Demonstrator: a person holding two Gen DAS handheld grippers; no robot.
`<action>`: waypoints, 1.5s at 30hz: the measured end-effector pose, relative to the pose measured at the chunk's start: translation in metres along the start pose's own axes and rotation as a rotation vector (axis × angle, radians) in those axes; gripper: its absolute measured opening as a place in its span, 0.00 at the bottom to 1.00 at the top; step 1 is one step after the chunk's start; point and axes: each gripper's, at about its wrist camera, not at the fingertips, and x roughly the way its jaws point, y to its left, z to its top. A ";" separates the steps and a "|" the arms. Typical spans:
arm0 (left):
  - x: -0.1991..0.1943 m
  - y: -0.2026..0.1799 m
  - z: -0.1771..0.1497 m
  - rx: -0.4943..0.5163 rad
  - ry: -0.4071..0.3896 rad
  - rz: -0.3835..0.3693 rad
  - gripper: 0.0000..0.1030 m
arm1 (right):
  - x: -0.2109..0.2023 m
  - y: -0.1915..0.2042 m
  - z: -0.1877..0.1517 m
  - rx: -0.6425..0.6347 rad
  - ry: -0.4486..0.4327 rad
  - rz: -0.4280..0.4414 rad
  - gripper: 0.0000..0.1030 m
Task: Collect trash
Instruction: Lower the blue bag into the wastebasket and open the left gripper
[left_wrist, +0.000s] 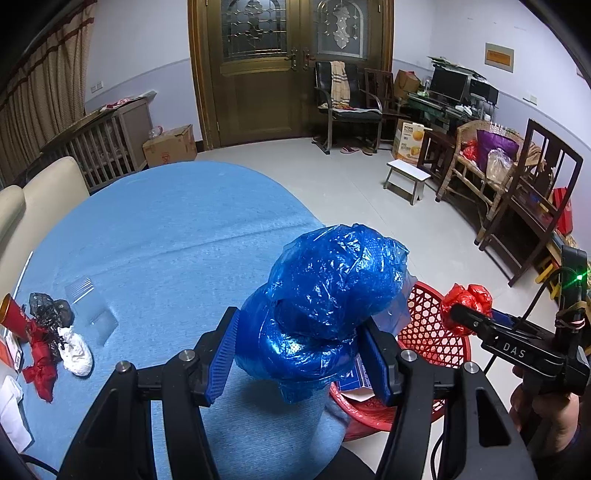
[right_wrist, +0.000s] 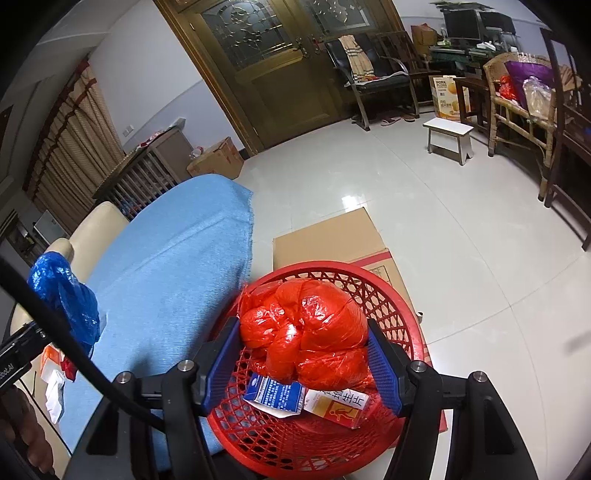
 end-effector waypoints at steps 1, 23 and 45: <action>0.001 -0.001 0.000 0.003 0.003 -0.002 0.61 | 0.001 -0.002 0.000 0.002 0.002 -0.003 0.67; 0.008 -0.009 0.007 0.037 0.013 -0.012 0.61 | 0.025 -0.020 -0.002 0.043 0.080 -0.067 0.72; 0.037 -0.058 0.010 0.130 0.074 -0.075 0.61 | -0.020 -0.054 0.022 0.134 -0.059 -0.031 0.82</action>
